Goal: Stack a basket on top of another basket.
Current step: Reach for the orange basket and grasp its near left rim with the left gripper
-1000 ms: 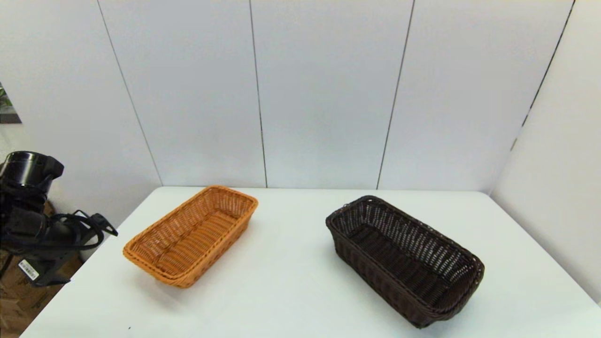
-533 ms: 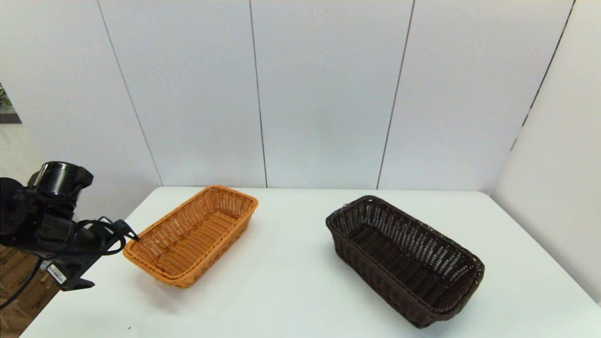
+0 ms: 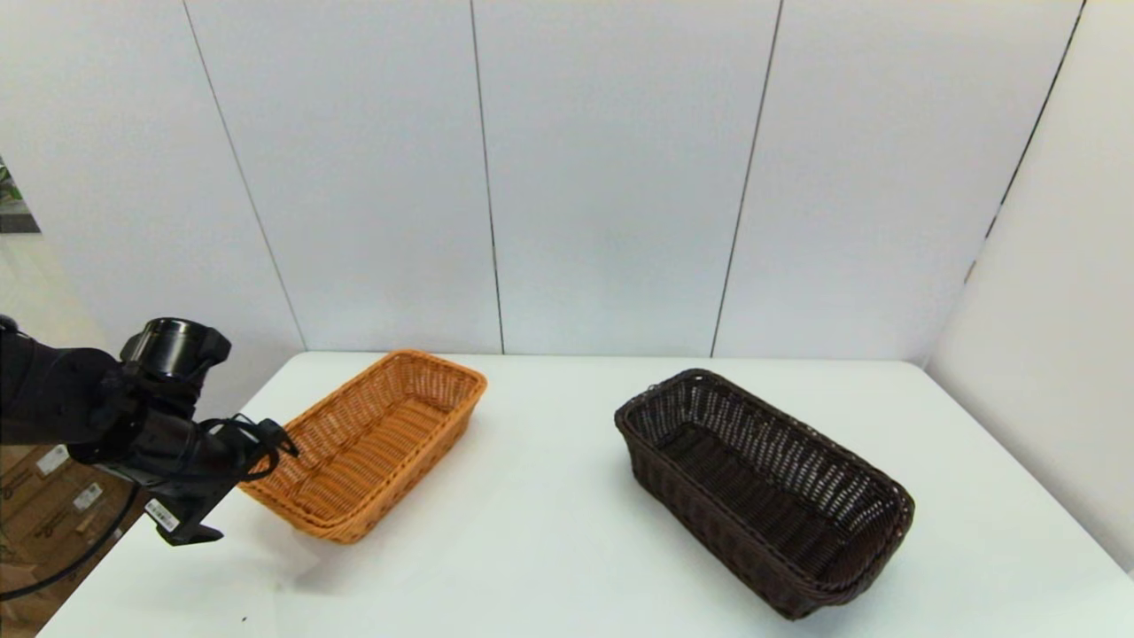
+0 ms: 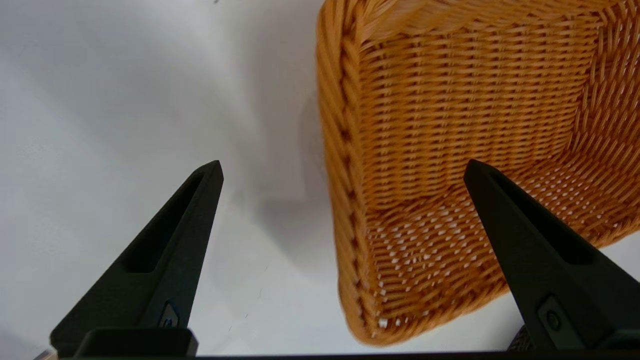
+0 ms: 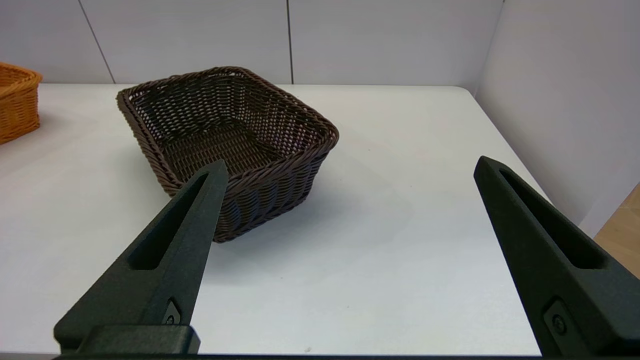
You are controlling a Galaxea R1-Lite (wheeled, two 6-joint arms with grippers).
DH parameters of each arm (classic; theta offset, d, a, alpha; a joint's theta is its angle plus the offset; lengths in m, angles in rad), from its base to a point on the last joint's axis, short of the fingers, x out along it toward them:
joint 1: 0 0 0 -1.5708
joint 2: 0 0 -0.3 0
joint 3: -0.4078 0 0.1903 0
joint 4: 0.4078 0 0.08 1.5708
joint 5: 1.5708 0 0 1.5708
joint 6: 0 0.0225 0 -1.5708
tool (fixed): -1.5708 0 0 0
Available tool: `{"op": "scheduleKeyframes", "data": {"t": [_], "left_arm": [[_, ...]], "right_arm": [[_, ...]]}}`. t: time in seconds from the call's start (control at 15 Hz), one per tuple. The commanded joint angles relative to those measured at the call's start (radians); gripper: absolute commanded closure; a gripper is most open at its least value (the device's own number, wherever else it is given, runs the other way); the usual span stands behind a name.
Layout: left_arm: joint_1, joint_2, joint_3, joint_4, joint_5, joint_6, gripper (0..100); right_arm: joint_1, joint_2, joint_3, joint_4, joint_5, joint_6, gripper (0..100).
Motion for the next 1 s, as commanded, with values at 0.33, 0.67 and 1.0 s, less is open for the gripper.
{"op": "scheduleKeyframes", "data": {"t": [0.33, 0.67, 1.0], "left_arm": [[-0.054, 0.123, -0.044, -0.034, 0.003, -0.048, 0], [-0.063, 0.195, -0.044, -0.032, 0.043, -0.081, 0], [-0.066, 0.211, -0.043, -0.034, 0.054, -0.088, 0]], "right_arm": [[0.000, 0.000, 0.000, 0.000, 0.000, 0.000, 0], [0.000, 0.002, 0.000, 0.000, 0.000, 0.000, 0], [0.000, 0.002, 0.000, 0.000, 0.000, 0.000, 0]]}}
